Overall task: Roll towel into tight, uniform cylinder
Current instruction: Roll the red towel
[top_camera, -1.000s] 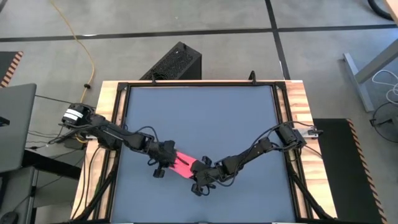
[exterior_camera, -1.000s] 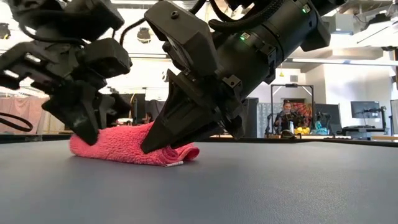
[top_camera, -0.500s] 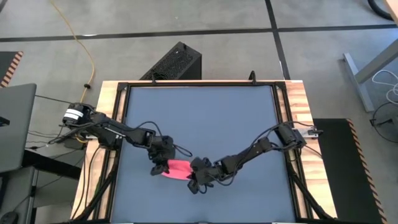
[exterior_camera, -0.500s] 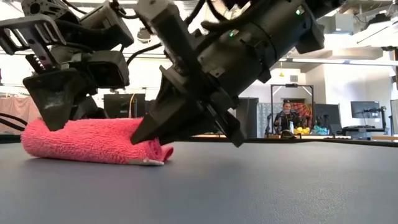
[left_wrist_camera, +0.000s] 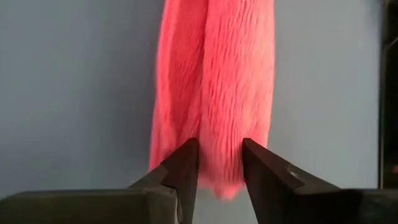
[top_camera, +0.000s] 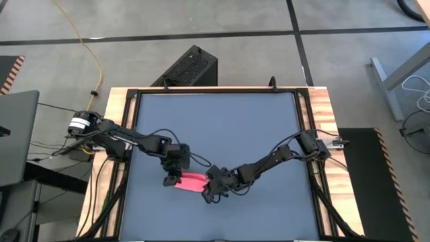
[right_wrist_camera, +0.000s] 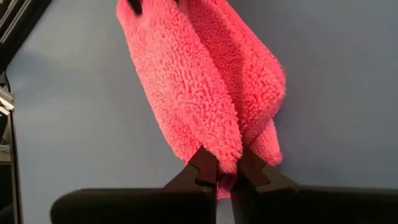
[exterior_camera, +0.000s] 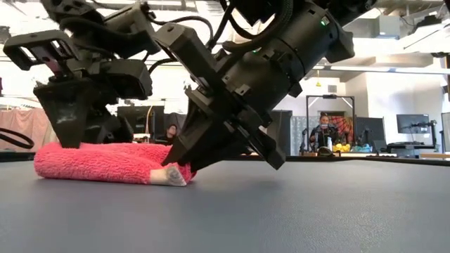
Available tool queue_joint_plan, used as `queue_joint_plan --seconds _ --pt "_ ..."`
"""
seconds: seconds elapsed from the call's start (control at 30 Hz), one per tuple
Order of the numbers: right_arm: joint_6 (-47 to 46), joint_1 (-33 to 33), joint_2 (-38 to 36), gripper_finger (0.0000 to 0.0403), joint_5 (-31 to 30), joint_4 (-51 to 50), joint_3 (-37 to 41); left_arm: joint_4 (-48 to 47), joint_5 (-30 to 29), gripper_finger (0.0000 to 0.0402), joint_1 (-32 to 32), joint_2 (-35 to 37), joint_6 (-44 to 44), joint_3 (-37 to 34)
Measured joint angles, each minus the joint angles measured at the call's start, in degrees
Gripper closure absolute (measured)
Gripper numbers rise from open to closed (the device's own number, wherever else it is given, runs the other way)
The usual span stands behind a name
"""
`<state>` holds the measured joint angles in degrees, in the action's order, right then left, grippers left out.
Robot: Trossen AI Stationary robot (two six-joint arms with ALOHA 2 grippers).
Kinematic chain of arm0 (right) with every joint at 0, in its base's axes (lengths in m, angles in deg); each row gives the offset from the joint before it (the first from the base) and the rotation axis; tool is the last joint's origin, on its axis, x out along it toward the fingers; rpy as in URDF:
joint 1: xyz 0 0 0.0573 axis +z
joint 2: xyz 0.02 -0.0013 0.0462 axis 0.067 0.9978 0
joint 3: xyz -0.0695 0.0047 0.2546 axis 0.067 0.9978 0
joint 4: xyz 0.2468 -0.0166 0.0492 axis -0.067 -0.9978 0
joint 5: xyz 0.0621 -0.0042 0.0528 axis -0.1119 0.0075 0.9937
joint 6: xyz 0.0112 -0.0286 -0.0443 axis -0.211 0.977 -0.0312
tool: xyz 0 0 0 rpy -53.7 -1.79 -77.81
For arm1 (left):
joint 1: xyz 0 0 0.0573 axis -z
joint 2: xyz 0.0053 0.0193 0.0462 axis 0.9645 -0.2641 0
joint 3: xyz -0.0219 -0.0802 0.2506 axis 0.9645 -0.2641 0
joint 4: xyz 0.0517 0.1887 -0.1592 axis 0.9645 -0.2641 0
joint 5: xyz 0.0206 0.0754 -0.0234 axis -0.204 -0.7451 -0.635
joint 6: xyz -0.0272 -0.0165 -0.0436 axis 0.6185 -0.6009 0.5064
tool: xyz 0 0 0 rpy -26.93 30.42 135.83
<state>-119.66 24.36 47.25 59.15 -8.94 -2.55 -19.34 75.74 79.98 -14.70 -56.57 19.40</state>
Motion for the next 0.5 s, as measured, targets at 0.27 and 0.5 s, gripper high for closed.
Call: queue_joint_plan --seconds 0.27,0.5 --pt "1.18 0.0 0.02 0.0365 -0.02 -0.04 0.07 -16.35 -5.65 0.0284 0.23 -0.04 -5.71 9.28" --pt "1.38 -0.35 0.07 0.0365 -0.02 -0.05 0.09 -25.75 -13.7 0.0284 2.96 2.57 -7.99 12.84"
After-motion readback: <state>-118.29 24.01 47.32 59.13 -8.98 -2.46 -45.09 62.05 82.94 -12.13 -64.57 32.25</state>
